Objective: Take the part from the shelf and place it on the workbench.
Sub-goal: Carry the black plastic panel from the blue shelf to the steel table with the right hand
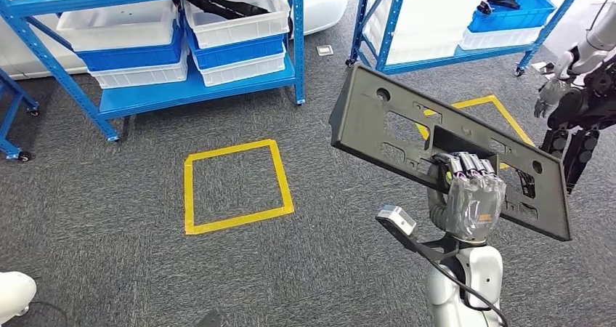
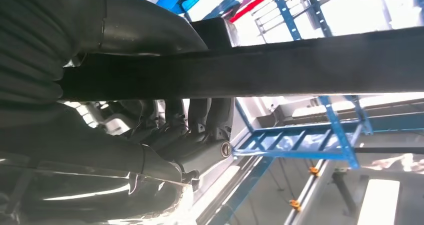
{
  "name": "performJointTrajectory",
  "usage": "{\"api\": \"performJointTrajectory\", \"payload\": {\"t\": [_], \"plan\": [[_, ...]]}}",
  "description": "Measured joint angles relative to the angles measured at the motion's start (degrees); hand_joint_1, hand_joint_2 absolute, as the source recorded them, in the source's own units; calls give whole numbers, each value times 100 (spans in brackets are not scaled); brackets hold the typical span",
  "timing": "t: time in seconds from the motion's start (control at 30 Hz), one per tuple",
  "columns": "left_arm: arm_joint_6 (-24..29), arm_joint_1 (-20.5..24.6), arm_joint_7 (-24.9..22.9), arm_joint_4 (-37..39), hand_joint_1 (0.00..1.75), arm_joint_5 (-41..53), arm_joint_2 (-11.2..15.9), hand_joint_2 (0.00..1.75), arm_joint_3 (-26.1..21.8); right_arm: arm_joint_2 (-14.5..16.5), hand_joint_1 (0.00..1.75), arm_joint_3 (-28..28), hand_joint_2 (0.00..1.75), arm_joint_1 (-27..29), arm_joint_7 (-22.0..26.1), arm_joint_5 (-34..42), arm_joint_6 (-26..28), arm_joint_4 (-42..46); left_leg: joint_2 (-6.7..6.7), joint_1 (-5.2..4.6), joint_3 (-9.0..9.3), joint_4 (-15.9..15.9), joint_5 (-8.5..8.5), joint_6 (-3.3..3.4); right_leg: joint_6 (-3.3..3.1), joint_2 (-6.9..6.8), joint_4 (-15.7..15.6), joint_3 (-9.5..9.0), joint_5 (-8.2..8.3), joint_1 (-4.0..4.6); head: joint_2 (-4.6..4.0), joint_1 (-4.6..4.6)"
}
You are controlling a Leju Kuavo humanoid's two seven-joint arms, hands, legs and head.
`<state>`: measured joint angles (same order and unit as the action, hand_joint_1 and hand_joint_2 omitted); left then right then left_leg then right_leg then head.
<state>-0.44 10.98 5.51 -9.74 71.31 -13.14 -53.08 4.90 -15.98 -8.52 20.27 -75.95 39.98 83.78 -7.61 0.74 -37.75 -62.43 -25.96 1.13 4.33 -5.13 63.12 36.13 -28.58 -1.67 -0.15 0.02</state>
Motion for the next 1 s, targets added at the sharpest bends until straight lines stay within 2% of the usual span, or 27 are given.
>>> {"api": "performJointTrajectory", "payload": {"t": [0.03,0.1,0.13,0.17,0.2,0.23,0.27,0.3,0.33,0.37,0.4,0.43,0.5,0.53,0.57,0.6,0.63,0.67,0.7,0.73,0.77,0.83,0.87,0.9,0.93,0.97,1.0], "plan": [[-3,-5,11,-1,0,2,2,175,1,10,175,9,175,-1,-1,-8,0,-2,-52,-13,25,13,0,-48,-54,-59,-71,-15,22,24,0,-2],[-3,-8,28,-1,0,7,-6,175,3,24,175,29,175,4,-1,-17,0,-4,-196,-15,83,62,9,-131,-181,100,-91,17,69,45,0,-8],[-4,-4,33,-1,0,8,-7,175,4,29,175,41,175,11,-1,-19,0,-4,-173,3,100,62,-18,-169,-231,192,-105,25,93,23,0,-9],[-4,-1,43,-1,0,10,-9,175,7,36,175,49,175,13,-1,-17,0,-2,-37,26,90,-8,-107,-201,-285,288,-118,20,121,-1,0,-12],[-5,-3,52,-1,0,13,-9,175,10,48,175,56,175,10,5,-8,0,-1,181,46,32,-188,-264,-224,-336,383,-130,10,147,-26,0,-23],[-5,-10,58,0,0,15,-7,175,12,59,175,62,175,11,19,4,0,1,447,63,-73,-483,-472,-235,-379,477,-134,19,167,-39,0,-36],[-6,-22,64,0,0,17,-7,175,14,67,175,68,175,10,39,19,0,2,634,66,-214,-850,-686,-234,-415,576,-136,31,183,-26,0,-44],[-5,-34,66,1,0,19,-5,175,14,73,175,74,175,14,61,34,0,2,730,62,-350,-1184,-841,-230,-439,680,-136,44,193,-6,0,-51],[-4,-41,67,1,0,19,-4,175,14,74,175,81,175,21,80,43,0,0,770,59,-429,-1379,-897,-219,-457,787,-135,54,205,15,0,-52],[-3,-44,68,1,0,19,-3,175,15,74,175,89,175,28,91,49,0,-2,786,57,-416,-1378,-844,-200,-469,891,-135,61,214,34,0,-50],[-1,-44,73,1,0,19,-2,175,17,74,175,99,175,32,104,53,0,-4,813,54,-299,-1170,-699,-170,-474,992,-134,62,224,48,0,-50],[2,-42,79,1,0,19,-2,175,20,75,175,109,175,33,120,60,0,-6,900,51,-106,-814,-510,-126,-470,1090,-134,61,232,55,0,-50],[10,-37,100,1,0,18,21,175,28,83,175,134,175,22,172,72,0,-7,1208,47,236,-161,-289,-28,-435,1249,-133,77,256,56,0,-38],[14,-34,110,1,0,17,30,175,30,91,175,148,175,18,199,77,0,-8,1321,32,325,15,-262,9,-404,1317,-140,94,275,35,0,-42],[18,-30,118,1,0,17,39,175,31,101,175,163,175,18,222,78,0,-8,1356,14,353,79,-275,35,-365,1384,-158,113,299,7,0,-49],[20,-27,125,1,0,17,34,175,32,109,175,180,175,23,242,78,0,-9,1290,-6,379,138,-252,48,-319,1462,-191,132,328,-10,0,-63],[22,-22,127,1,0,17,33,175,32,116,175,196,175,36,258,78,0,-9,1206,-5,414,211,-208,58,-283,1419,-207,150,351,-13,0,-69],[26,-22,131,1,0,17,31,175,32,119,175,211,175,39,271,79,0,-10,1119,3,458,305,-160,73,-260,1274,-184,184,339,3,0,-59],[30,-24,135,1,0,17,28,175,32,121,175,222,175,28,287,80,0,-12,1019,15,503,395,-113,89,-253,1074,-73,258,277,27,0,-38],[36,-28,138,1,0,16,25,175,32,123,175,228,175,12,298,81,0,-15,916,26,532,455,-81,99,-263,837,152,373,163,34,0,-17],[42,-34,141,1,0,16,23,175,32,126,175,232,175,-3,308,82,0,-18,813,26,543,477,-74,112,-261,691,472,535,16,32,0,1],[121,-52,196,1,0,10,14,175,32,131,175,244,175,7,331,87,0,-30,600,37,536,477,-78,106,-210,591,1033,794,-174,-7,0,15],[207,-71,257,1,0,4,3,175,32,131,175,259,175,27,352,97,0,-35,499,49,535,473,-86,93,-153,558,1083,797,-168,-38,0,17],[305,-96,330,1,0,-3,-11,175,32,130,175,277,175,44,378,109,0,-39,413,65,539,467,-98,71,-83,513,904,678,-87,-69,0,18],[395,-125,397,1,0,-8,-27,175,31,129,175,294,175,57,404,122,0,-39,329,82,548,455,-117,37,-11,418,554,464,35,-99,0,21],[458,-153,445,1,0,-11,-35,175,31,129,175,306,175,61,425,133,0,-39,252,81,555,434,-143,-10,37,249,179,246,132,-113,0,27],[492,-175,473,2,0,-13,-43,175,31,133,175,313,175,65,439,137,0,-38,181,70,565,411,-174,-63,44,117,-116,67,209,-107,0,28]]}}
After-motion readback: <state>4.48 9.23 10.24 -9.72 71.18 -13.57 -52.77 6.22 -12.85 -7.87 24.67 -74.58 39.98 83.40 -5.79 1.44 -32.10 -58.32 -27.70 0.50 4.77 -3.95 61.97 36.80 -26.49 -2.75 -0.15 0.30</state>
